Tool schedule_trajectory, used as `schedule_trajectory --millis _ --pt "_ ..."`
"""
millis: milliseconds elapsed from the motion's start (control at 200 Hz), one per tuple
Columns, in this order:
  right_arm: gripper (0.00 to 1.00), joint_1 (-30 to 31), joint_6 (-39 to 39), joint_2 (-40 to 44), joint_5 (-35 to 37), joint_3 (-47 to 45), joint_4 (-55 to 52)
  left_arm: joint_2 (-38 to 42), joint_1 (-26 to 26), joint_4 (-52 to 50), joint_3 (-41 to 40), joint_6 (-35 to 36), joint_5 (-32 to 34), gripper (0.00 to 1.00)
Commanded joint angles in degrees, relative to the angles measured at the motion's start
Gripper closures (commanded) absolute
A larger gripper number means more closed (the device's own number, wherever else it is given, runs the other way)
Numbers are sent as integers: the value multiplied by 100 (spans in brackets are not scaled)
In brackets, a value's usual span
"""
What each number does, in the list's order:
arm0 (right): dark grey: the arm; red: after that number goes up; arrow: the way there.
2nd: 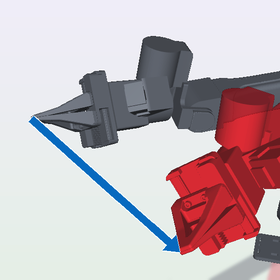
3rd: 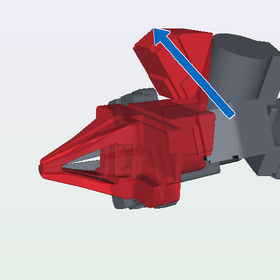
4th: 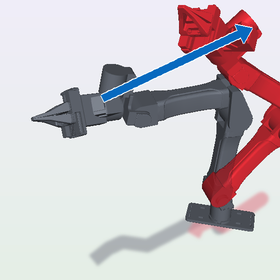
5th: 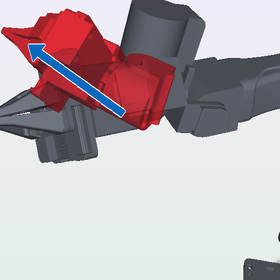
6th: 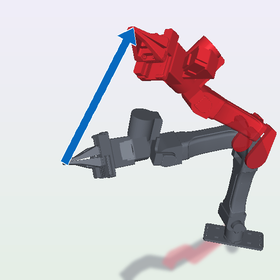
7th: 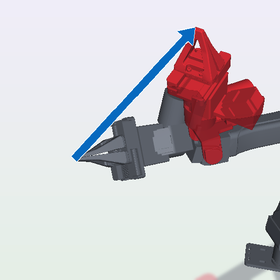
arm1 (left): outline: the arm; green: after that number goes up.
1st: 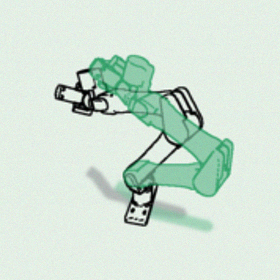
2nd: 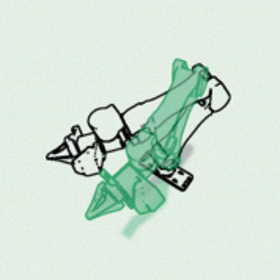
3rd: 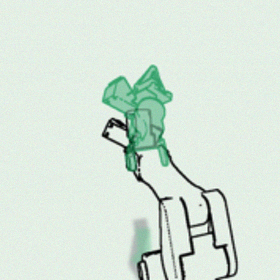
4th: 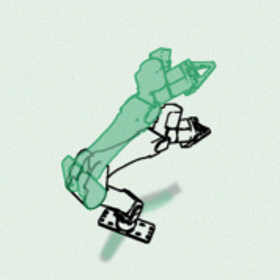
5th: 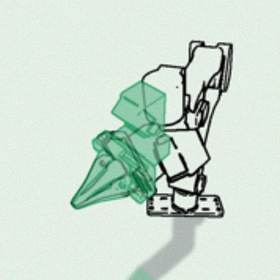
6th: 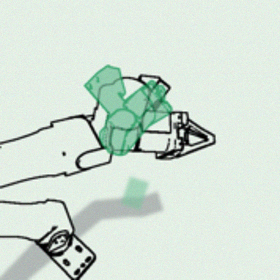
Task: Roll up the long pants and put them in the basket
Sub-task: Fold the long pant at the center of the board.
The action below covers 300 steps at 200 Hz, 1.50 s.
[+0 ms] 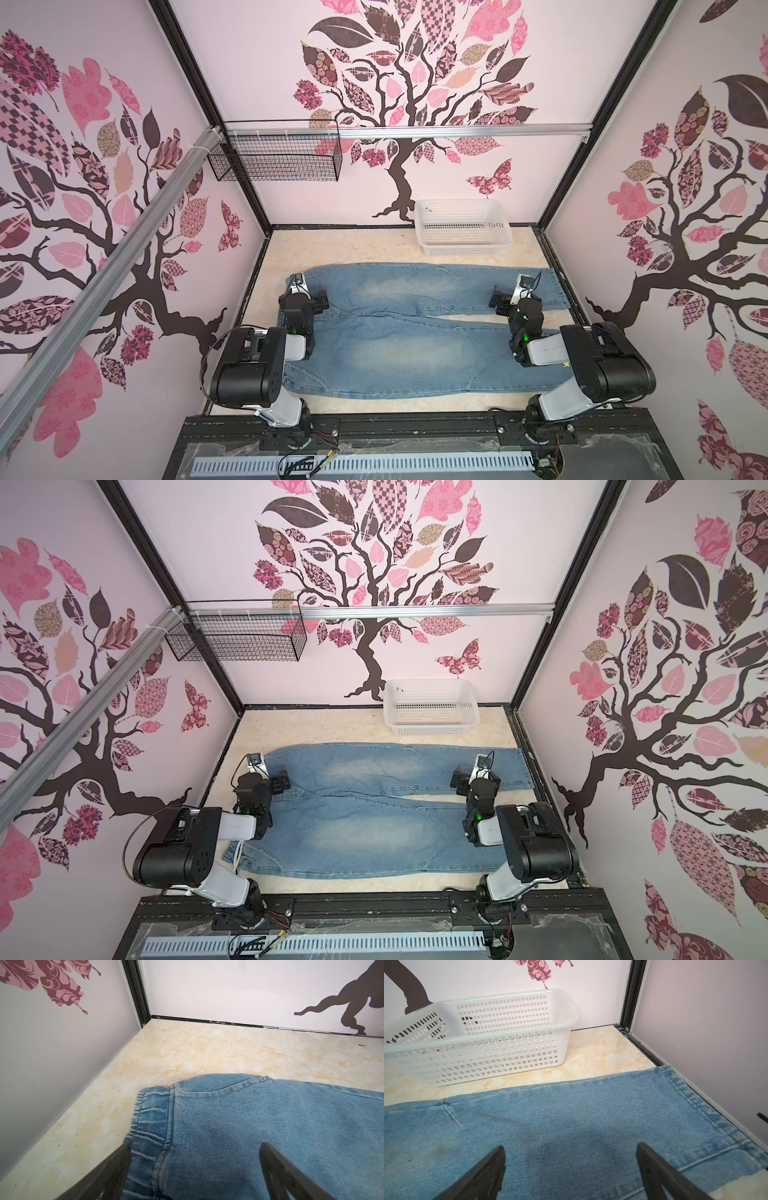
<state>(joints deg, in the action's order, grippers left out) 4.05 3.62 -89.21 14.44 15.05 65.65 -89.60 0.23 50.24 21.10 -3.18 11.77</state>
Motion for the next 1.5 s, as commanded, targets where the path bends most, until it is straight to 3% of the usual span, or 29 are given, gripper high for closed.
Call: schedule_trajectory --millis 0,800,935,1020,1105,1145,1235,1401,1496 --pt "1 4 -21 34 -27 134 -8 39 -23 -13 61 27 50 2" --pt "1 7 -30 25 -28 151 -33 31 21 -73 104 -7 -51 2" --pt "1 -29 -115 72 -318 169 -38 105 -124 29 100 158 131 2" --pt "1 -29 -269 526 -616 543 -929 652 -426 -1613 675 428 399 2" --pt "0 -70 281 1133 39 1340 -2629 882 -440 -3466 1870 151 627 2" --pt "0 -181 481 1303 3 1679 -3203 877 -418 -4323 2486 109 686 2" --pt "1 -490 677 1262 -439 2561 -4354 686 -206 -5098 3463 28 815 5" --pt "1 -1214 1125 565 -1009 3915 -5984 -114 1423 -7067 4927 -1444 -824 8" --pt "1 -1578 1292 193 -1423 4320 -6331 -889 1956 -8069 5778 -1452 -1539 12"
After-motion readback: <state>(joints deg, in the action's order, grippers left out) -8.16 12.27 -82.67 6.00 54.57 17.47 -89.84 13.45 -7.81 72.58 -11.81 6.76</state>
